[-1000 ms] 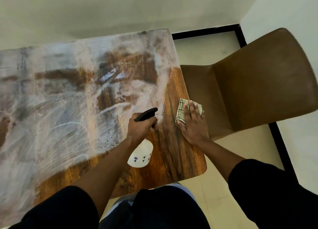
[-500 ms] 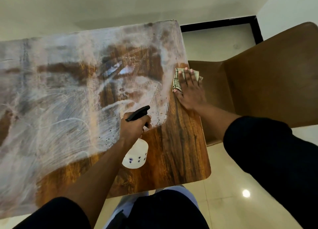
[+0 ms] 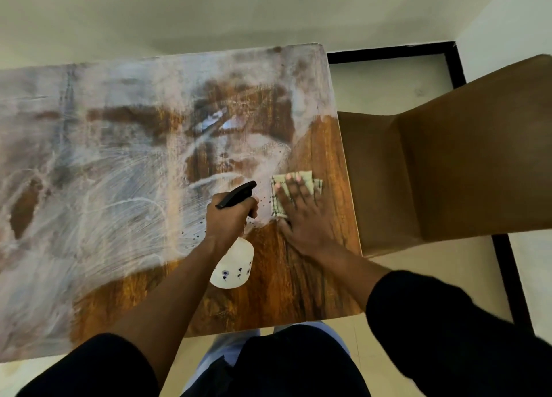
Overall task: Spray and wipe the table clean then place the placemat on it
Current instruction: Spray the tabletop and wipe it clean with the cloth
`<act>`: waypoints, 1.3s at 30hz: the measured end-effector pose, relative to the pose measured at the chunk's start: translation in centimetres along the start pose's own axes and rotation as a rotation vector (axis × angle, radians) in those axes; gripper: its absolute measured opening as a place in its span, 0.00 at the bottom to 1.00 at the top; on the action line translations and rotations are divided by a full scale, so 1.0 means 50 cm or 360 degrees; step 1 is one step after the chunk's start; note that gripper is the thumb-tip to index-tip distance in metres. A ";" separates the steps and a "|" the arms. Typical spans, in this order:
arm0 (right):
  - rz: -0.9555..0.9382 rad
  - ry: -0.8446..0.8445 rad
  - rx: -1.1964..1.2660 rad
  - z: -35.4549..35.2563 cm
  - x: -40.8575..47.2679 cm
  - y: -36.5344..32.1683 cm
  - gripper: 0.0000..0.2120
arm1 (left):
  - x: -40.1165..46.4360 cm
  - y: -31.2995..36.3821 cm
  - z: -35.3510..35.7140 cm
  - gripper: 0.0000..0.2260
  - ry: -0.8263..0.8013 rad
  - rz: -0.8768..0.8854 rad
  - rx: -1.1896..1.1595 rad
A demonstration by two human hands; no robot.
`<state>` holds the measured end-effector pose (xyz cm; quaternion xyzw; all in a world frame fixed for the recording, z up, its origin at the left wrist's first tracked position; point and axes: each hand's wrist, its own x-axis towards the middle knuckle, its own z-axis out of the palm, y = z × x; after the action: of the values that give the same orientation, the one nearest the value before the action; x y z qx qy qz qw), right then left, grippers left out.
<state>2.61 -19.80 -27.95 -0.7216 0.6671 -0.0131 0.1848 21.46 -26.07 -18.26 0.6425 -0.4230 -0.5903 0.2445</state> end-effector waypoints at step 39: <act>0.0201 0.0019 -0.0081 -0.025 0.030 0.063 0.34 | 0.121 0.093 -0.033 0.11 0.0275 0.0037 -0.0119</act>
<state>-0.57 -21.69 -28.03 -0.6825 0.7124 0.0111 0.1630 21.56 -33.85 -17.52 0.6764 -0.3854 -0.5453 0.3107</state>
